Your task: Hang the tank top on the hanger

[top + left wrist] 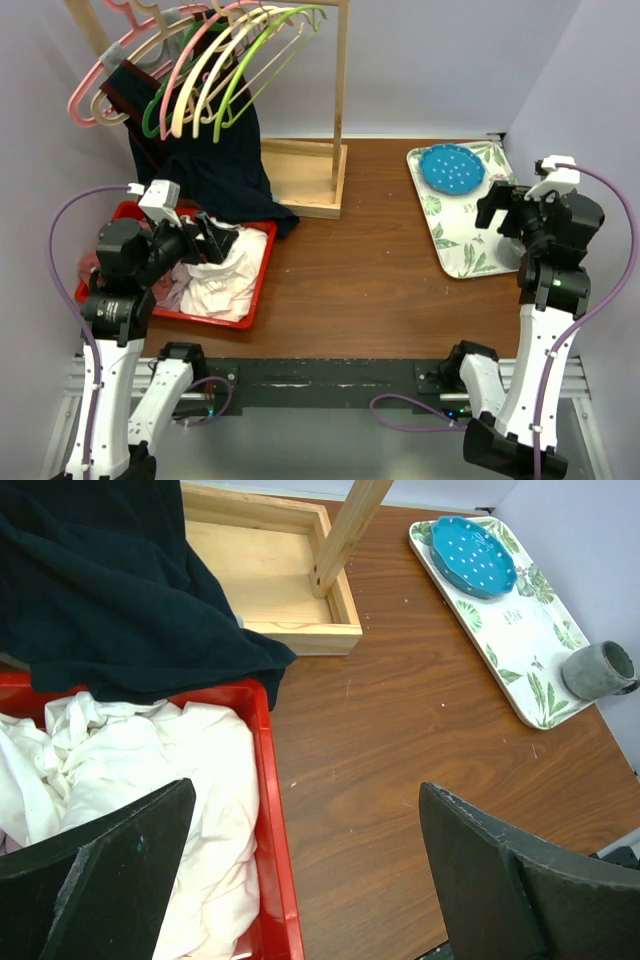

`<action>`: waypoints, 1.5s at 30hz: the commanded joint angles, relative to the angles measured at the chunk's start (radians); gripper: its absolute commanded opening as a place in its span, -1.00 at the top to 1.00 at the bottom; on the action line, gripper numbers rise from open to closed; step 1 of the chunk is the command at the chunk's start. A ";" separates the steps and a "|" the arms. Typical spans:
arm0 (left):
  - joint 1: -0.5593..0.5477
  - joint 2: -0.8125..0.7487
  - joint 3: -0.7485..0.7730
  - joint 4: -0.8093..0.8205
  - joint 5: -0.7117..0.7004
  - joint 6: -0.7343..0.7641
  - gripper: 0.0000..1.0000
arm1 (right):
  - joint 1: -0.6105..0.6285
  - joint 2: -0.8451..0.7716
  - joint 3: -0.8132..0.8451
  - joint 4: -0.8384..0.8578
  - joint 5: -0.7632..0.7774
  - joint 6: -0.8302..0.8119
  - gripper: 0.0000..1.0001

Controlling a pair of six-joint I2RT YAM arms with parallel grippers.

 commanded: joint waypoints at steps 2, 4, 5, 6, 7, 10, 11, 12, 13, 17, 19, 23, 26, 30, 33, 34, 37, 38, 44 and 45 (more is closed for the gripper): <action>-0.006 -0.007 -0.013 0.018 -0.006 0.020 -1.00 | -0.004 -0.009 -0.002 0.018 -0.099 0.004 -0.97; -0.006 -0.011 -0.030 0.024 -0.013 0.022 -1.00 | -0.004 -0.006 -0.022 0.028 -0.187 -0.014 -0.97; -0.006 -0.016 -0.038 0.029 -0.029 0.022 -1.00 | -0.004 -0.004 -0.029 0.030 -0.237 -0.040 -0.97; -0.006 -0.018 -0.047 0.039 -0.039 0.022 -1.00 | -0.004 -0.006 -0.040 0.027 -0.311 -0.096 -0.97; -0.006 -0.021 -0.068 0.047 -0.049 0.020 -1.00 | -0.004 -0.004 -0.067 0.025 -0.391 -0.136 -0.97; -0.006 -0.028 -0.126 0.085 -0.089 0.005 -1.00 | -0.002 0.019 -0.139 -0.050 -0.758 -0.377 -0.97; -0.006 -0.033 -0.145 0.099 -0.099 -0.001 -1.00 | -0.002 0.046 -0.167 -0.038 -0.851 -0.387 -0.97; -0.006 -0.033 -0.163 0.124 -0.130 -0.027 -1.00 | -0.001 0.065 -0.192 -0.006 -0.869 -0.378 -0.97; -0.006 -0.033 -0.203 0.139 -0.151 -0.046 -1.00 | 0.001 0.088 -0.228 0.008 -0.880 -0.375 -0.97; -0.006 0.004 -0.286 0.204 -0.225 -0.123 -1.00 | 0.001 0.218 -0.266 0.016 -0.886 -0.402 -0.97; -0.006 0.030 -0.320 0.237 -0.248 -0.170 -0.99 | 0.002 0.264 -0.250 -0.013 -0.883 -0.428 -0.97; -0.004 0.126 -0.360 0.285 -0.341 -0.253 -0.90 | 0.002 0.281 -0.250 -0.050 -0.843 -0.462 -0.97; -0.006 0.200 -0.337 0.247 -0.470 -0.328 -0.61 | 0.004 0.277 -0.252 -0.071 -0.794 -0.486 -0.97; -0.006 0.254 -0.288 0.188 -0.553 -0.350 -0.48 | 0.004 0.280 -0.246 -0.084 -0.777 -0.494 -0.97; -0.006 0.262 -0.286 0.188 -0.599 -0.331 -0.39 | 0.004 0.281 -0.240 -0.099 -0.789 -0.503 -0.97; -0.006 0.271 -0.288 0.188 -0.612 -0.330 -0.38 | 0.004 0.284 -0.237 -0.102 -0.794 -0.506 -0.97; -0.006 0.321 -0.306 0.231 -0.593 -0.311 -0.33 | 0.004 0.286 -0.235 -0.110 -0.800 -0.511 -0.97; -0.006 0.338 -0.309 0.245 -0.564 -0.305 -0.23 | 0.004 0.286 -0.232 -0.114 -0.801 -0.514 -0.97; -0.007 0.409 -0.294 0.303 -0.558 -0.259 0.35 | 0.004 0.287 -0.235 -0.124 -0.802 -0.523 -0.97; -0.007 0.401 -0.296 0.308 -0.552 -0.256 0.76 | 0.004 0.286 -0.235 -0.125 -0.802 -0.523 -0.97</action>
